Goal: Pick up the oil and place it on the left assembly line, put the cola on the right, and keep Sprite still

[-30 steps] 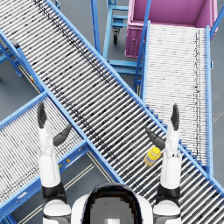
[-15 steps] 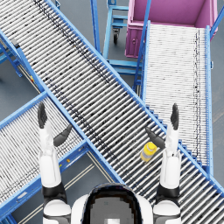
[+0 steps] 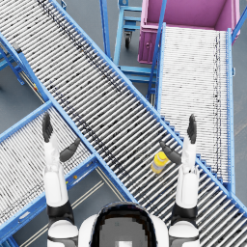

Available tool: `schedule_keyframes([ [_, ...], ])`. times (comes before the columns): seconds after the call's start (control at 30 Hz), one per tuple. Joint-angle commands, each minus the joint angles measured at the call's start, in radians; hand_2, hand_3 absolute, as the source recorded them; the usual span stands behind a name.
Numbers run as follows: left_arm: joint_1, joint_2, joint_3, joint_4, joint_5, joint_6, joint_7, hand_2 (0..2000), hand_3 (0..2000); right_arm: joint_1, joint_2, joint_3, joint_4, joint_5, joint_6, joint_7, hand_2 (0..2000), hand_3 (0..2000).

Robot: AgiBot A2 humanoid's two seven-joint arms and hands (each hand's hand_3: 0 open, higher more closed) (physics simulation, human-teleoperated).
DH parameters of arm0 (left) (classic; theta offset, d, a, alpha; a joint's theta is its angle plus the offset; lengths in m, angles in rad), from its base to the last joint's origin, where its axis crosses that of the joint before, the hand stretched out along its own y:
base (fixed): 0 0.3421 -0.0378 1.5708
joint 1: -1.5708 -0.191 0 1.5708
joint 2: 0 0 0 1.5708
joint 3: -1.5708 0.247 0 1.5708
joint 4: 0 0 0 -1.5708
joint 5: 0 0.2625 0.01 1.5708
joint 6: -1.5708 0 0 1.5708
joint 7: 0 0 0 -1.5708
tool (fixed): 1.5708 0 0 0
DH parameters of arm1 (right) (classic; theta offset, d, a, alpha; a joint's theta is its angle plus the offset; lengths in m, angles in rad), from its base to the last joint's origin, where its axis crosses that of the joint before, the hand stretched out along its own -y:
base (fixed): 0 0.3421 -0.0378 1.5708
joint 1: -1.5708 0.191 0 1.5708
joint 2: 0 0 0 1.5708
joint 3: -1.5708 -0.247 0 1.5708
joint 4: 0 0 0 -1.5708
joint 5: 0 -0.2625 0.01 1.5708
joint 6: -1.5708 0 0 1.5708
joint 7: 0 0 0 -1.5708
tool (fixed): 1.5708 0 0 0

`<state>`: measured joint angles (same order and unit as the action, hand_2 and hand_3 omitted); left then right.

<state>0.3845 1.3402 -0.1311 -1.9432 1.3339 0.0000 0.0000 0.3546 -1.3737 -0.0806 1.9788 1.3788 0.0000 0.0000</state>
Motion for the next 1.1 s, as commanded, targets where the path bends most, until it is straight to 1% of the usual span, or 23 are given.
schedule_keyframes([
  [0.03,-0.001,0.001,0.000,-0.001,0.000,0.000,0.000,0,0,-0.005,-0.001,-0.006,0.010,0.000,0.000,0.000,0,0],
  [0.23,-0.024,0.009,0.006,-0.005,0.000,0.000,0.000,0,0,-0.144,-0.008,0.042,-0.012,0.000,0.000,0.000,0,0],
  [0.37,-0.048,0.017,0.004,-0.010,0.000,0.000,0.000,0,0,-0.213,-0.005,0.084,-0.046,0.000,0.000,0.000,0,0],
  [0.53,-0.058,0.022,0.013,-0.010,0.000,0.000,0.000,0,0,-0.285,0.004,0.147,-0.105,0.000,0.000,0.000,0,0],
  [0.67,-0.070,0.027,0.013,-0.019,0.000,0.000,0.000,0,0,-0.294,0.001,0.162,-0.199,0.000,0.000,0.000,0,0],
  [0.73,-0.067,0.028,0.019,-0.010,0.000,0.000,0.000,0,0,-0.307,0.002,0.191,-0.224,0.000,0.000,0.000,0,0],
  [0.8,-0.073,0.030,0.018,-0.009,0.000,0.000,0.000,0,0,-0.294,-0.005,0.189,-0.265,0.000,0.000,0.000,0,0],
  [0.87,-0.069,0.031,0.029,-0.001,0.000,0.000,0.000,0,0,-0.310,-0.003,0.212,-0.276,0.000,0.000,0.000,0,0],
  [0.97,-0.069,0.033,0.028,-0.001,0.000,0.000,0.000,0,0,-0.300,-0.010,0.204,-0.331,0.000,0.000,0.000,0,0],
  [1.03,-0.075,0.035,0.031,0.000,0.000,0.000,0.000,0,0,-0.299,-0.014,0.228,-0.374,0.000,0.000,0.000,0,0],
  [1.1,-0.068,0.035,0.035,0.003,0.000,0.000,0.000,0,0,-0.277,-0.023,0.236,-0.423,0.000,0.000,0.000,0,0],
])
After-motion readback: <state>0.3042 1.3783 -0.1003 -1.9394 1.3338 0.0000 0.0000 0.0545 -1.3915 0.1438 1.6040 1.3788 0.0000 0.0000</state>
